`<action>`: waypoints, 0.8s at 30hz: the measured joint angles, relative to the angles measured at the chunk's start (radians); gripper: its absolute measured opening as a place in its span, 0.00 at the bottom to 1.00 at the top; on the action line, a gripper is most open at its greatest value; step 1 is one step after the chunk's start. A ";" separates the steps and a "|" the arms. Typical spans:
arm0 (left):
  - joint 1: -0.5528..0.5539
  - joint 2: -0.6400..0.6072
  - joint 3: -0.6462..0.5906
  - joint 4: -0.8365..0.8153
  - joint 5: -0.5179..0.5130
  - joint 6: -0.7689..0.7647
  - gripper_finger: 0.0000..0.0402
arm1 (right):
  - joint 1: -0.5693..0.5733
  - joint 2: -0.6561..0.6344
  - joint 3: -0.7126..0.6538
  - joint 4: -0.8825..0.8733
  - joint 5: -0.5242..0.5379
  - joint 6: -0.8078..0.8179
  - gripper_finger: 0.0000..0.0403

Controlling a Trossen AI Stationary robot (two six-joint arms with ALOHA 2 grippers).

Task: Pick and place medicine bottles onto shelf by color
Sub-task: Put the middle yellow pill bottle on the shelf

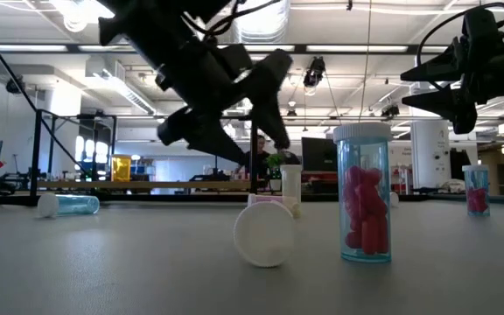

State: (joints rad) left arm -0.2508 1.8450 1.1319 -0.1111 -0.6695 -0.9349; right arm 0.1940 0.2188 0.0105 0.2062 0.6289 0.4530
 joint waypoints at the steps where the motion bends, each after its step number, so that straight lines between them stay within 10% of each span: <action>1: 0.000 0.012 0.016 -0.002 0.000 0.010 0.81 | 0.000 0.000 0.000 0.000 0.000 0.000 0.59; 24: 0.000 0.172 0.146 0.029 -0.027 0.051 0.80 | 0.000 0.000 0.000 0.000 0.000 0.000 0.59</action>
State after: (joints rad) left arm -0.2508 2.0167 1.2782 -0.0821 -0.6966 -0.8841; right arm 0.1940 0.2188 0.0105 0.2061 0.6289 0.4531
